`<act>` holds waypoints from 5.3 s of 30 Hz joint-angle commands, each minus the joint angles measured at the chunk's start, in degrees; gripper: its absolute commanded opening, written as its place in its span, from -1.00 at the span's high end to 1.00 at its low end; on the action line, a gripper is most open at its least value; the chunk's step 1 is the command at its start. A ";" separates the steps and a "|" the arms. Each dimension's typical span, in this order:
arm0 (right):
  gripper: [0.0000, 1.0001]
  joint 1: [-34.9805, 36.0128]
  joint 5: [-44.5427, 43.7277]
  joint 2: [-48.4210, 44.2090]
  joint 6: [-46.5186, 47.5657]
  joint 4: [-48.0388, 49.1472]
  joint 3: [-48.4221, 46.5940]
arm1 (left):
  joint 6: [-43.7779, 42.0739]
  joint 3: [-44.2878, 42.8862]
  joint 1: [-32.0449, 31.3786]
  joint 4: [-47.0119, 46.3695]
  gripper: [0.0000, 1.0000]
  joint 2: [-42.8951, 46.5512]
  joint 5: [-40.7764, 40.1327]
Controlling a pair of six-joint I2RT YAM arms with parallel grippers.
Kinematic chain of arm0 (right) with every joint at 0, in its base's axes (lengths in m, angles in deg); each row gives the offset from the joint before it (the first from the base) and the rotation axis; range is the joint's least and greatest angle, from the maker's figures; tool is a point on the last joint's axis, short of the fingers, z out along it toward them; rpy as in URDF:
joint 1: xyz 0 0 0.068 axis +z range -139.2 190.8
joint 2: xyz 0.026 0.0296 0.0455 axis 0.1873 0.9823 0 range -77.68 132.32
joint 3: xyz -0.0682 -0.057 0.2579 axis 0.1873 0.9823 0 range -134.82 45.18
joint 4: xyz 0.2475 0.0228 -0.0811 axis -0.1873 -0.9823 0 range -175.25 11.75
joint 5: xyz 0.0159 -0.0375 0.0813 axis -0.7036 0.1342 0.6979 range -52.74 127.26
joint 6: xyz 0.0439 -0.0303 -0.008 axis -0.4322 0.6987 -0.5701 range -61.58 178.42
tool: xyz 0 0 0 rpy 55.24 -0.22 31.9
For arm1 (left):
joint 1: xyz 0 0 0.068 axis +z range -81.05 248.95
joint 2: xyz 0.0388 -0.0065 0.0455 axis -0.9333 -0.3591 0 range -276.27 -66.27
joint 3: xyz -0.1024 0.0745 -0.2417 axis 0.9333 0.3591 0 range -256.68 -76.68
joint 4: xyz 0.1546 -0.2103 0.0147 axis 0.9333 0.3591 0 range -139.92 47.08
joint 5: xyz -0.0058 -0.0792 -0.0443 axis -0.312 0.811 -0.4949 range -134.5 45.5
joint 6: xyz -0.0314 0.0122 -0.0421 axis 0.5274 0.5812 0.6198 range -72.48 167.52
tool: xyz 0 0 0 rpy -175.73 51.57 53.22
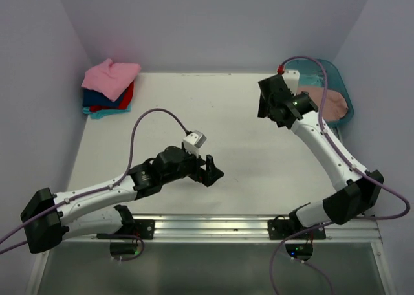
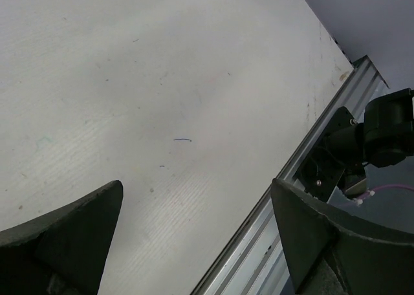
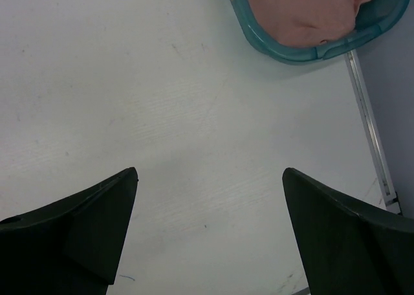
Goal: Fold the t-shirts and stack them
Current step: Grab crumpled tshirt from bin with the right arm, then move the tshirt to the center of the board, then flatten out the tshirt
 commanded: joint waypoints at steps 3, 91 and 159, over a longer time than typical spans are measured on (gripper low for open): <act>-0.98 -14.12 6.20 8.67 -4.87 -0.13 -13.80 | 1.49 2.87 1.07 0.35 -1.00 0.31 -0.49; 1.00 -11.97 33.07 19.49 -1.62 18.24 3.94 | 5.80 1.91 -10.44 8.89 -1.00 3.12 -3.67; -0.09 -14.46 47.38 20.87 8.65 20.79 3.11 | -1.66 -46.57 -12.50 43.44 1.00 -2.89 -41.95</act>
